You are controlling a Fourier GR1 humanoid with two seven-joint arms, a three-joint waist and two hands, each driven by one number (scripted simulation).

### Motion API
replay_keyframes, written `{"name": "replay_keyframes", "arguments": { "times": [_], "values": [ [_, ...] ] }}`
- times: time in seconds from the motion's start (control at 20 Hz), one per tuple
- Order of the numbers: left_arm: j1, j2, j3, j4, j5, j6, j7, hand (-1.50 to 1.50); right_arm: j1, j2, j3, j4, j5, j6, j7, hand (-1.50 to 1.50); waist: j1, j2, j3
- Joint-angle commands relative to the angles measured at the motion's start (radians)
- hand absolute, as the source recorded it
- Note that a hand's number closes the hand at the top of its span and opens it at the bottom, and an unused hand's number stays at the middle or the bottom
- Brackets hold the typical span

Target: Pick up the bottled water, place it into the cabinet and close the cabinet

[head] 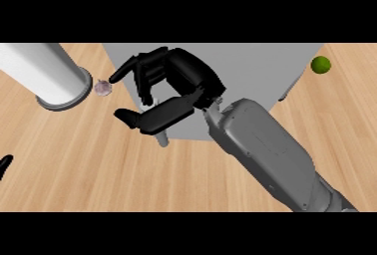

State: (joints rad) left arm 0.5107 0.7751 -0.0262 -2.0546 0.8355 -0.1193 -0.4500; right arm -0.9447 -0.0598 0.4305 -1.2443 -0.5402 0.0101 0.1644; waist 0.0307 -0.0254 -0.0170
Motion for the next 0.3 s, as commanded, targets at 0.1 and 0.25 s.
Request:
{"name": "replay_keyframes", "arguments": {
  "times": [0.1,0.25],
  "values": [
    [-0.045,0.007,-0.008,-0.032,0.002,0.030,0.052,-1.50,-0.022,-0.090,-0.111,0.115,0.066,-0.069,-0.059,-1.50,-0.025,0.034,0.018],
    [-0.039,-0.009,-0.017,-0.026,-0.008,0.014,0.039,-1.50,-0.046,-0.102,-0.137,0.113,0.048,-0.062,-0.038,-1.50,-0.018,0.032,0.017]
  ]
}}
